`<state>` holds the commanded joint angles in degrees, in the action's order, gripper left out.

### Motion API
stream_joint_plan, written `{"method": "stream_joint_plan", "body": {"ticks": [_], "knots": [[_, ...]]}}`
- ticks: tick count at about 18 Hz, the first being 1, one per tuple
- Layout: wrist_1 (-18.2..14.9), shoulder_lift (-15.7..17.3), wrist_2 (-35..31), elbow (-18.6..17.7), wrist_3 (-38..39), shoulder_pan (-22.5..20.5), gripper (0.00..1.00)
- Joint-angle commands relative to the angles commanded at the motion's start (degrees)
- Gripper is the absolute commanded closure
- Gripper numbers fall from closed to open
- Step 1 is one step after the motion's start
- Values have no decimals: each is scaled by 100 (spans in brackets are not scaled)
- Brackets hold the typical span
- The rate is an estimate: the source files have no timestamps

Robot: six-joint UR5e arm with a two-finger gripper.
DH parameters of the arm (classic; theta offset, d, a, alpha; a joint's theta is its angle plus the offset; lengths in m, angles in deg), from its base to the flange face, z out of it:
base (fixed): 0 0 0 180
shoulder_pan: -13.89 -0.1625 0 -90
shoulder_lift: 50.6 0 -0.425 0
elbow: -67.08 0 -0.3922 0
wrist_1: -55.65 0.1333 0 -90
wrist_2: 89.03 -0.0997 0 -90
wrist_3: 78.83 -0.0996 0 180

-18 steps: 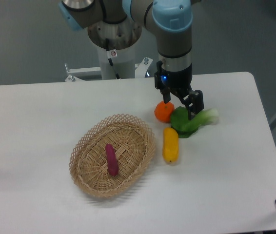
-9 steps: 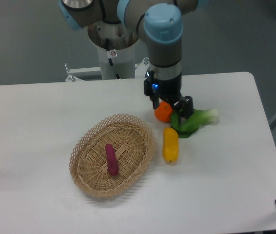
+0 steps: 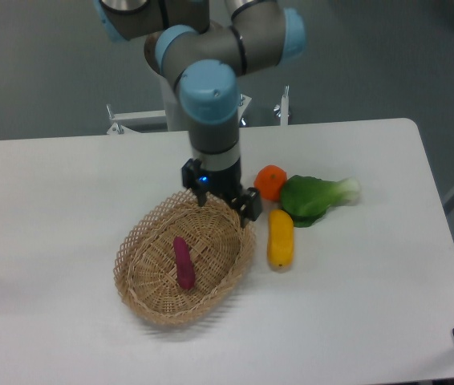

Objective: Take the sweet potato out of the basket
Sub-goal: 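Move the gripper over the basket and lower toward the purple sweet potato, then close the gripper around the purple sweet potato in the basket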

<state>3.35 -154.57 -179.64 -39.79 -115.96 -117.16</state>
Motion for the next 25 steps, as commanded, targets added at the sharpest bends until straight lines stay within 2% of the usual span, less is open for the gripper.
{"method": "stream_joint_plan", "body": {"ticks": [4,6,14,24,25], "knots": [[834,-519,-35,53,521,246,0],[880,-546,-9,53,575,273,0],[1143,-1002,-44,114,891,458,0],[1205,-1161,-123,123,900,528,0],[1205,-1170,-123,132,909,528,4]]}}
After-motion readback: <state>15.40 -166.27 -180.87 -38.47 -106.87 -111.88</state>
